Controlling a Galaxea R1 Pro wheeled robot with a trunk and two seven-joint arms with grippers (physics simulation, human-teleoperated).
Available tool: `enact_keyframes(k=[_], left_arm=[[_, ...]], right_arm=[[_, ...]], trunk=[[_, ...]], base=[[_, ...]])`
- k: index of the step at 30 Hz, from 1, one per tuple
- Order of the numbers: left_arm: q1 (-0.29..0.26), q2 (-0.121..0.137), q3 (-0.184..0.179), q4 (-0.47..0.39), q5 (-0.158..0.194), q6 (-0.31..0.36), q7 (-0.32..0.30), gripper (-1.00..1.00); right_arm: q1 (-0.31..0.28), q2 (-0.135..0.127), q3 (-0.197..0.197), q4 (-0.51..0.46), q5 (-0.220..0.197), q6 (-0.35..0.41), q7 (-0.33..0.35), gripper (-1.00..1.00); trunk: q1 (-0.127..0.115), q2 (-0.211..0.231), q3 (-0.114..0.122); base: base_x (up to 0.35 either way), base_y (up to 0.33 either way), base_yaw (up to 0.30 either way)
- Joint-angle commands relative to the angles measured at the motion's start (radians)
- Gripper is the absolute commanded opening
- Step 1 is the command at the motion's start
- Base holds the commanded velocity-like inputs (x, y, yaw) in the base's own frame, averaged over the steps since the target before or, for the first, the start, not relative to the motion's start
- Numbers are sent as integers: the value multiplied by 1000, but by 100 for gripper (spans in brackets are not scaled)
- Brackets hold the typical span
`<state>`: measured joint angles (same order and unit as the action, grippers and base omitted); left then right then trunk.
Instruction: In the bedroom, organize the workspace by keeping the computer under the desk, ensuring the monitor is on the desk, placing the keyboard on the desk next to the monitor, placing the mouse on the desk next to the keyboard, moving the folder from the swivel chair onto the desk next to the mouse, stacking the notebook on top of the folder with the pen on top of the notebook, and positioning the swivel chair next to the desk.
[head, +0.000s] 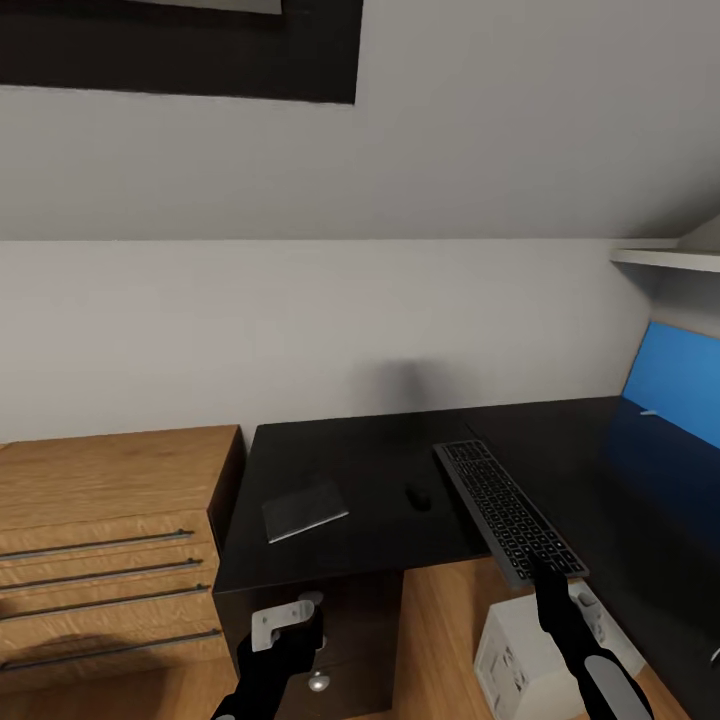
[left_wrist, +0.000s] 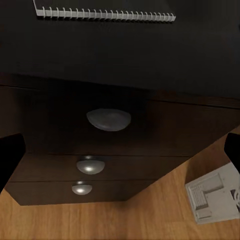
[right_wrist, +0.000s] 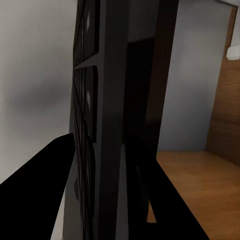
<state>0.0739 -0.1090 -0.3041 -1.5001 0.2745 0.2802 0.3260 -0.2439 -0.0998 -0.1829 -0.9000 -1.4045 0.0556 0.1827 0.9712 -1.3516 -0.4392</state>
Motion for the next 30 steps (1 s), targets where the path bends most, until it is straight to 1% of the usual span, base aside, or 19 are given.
enact_keyframes(k=[1, 18, 23, 30], left_arm=[[0, 0, -1, -2, 9, 3, 7, 100], [0, 0, -1, -2, 9, 4, 7, 100], [0, 0, -1, -1, 9, 4, 7, 100], [0, 0, -1, 0, 8, 4, 7, 100]], right_arm=[[0, 0, 0, 3, -8, 6, -29, -100], [0, 0, 2, 2, -8, 6, -29, -100], [0, 0, 2, 2, -8, 6, -29, -100], [0, 0, 3, 2, -8, 6, -29, -100]], trunk=[[0, 0, -1], [0, 0, -1], [0, 0, -1], [0, 0, -1]], base=[[11, 0, 0], [1, 0, 0], [102, 86, 0], [20, 17, 0]])
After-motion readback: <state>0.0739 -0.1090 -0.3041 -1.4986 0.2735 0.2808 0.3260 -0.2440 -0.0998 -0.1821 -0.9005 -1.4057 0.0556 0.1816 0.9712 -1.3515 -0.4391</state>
